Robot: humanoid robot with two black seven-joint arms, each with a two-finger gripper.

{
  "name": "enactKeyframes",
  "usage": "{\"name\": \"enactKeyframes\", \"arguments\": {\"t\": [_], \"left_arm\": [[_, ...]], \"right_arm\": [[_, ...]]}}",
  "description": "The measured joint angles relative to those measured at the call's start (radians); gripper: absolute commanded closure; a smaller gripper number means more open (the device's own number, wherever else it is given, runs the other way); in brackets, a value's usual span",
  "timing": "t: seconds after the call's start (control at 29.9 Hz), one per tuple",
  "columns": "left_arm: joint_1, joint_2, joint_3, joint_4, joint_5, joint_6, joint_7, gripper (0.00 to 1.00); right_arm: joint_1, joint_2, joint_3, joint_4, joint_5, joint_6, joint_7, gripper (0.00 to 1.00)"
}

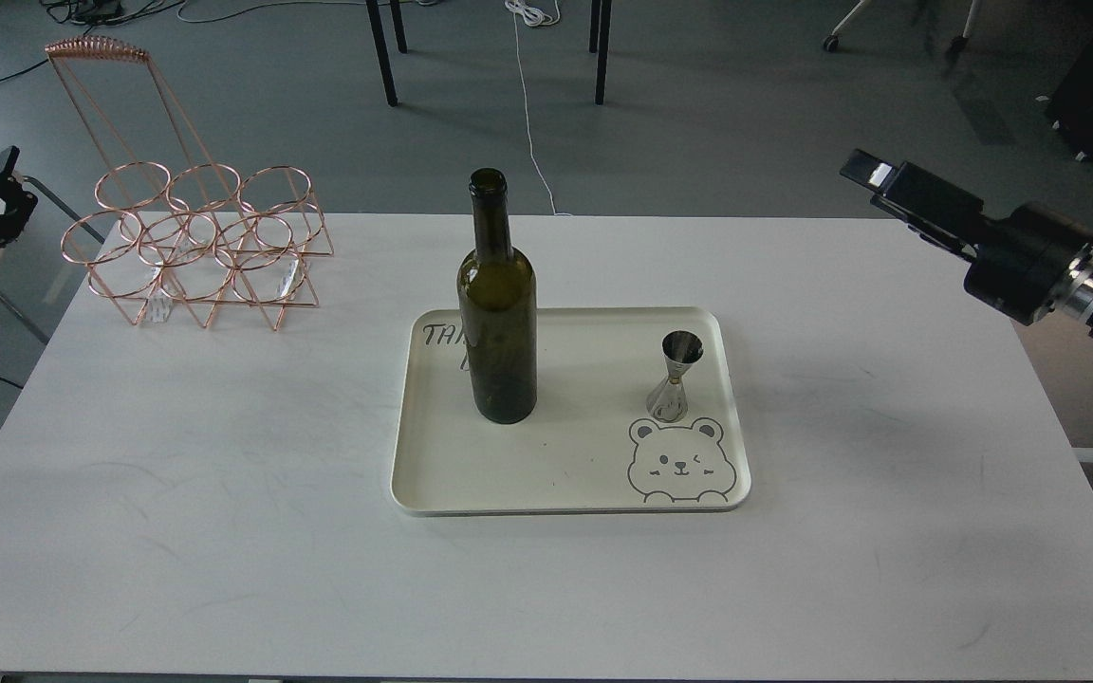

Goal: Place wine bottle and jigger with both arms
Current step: 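Reach the right gripper toward the metal jigger on the tray and grasp it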

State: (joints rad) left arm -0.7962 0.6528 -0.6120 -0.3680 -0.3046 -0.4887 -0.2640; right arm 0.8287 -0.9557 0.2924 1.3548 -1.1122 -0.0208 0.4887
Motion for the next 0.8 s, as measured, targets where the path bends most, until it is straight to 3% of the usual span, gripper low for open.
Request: {"name": "enactKeyframes", "arguments": {"t": [0.13, 0.33, 0.53, 0.8], "left_arm": [[0.001, 0.0, 0.0, 0.001, 0.0, 0.0, 0.0, 0.02], [0.01, -0.007, 0.001, 0.001, 0.003, 0.0, 0.0, 0.01], [0.011, -0.002, 0.004, 0.001, 0.007, 0.0, 0.001, 0.01], [0.011, 0.005, 0.007, 0.008, 0.01, 0.0, 0.002, 0.02]], "right_arm": [[-0.003, 0.02, -0.128, -0.032, -0.16, -0.087, 0.0, 0.02], [-0.007, 0.122, -0.233, -0.107, -0.211, -0.176, 0.0, 0.02], [-0.004, 0.231, -0.268, -0.236, -0.346, -0.223, 0.0, 0.02], [0.006, 0.332, -0.308, -0.273, -0.482, -0.232, 0.0, 0.03]]}}
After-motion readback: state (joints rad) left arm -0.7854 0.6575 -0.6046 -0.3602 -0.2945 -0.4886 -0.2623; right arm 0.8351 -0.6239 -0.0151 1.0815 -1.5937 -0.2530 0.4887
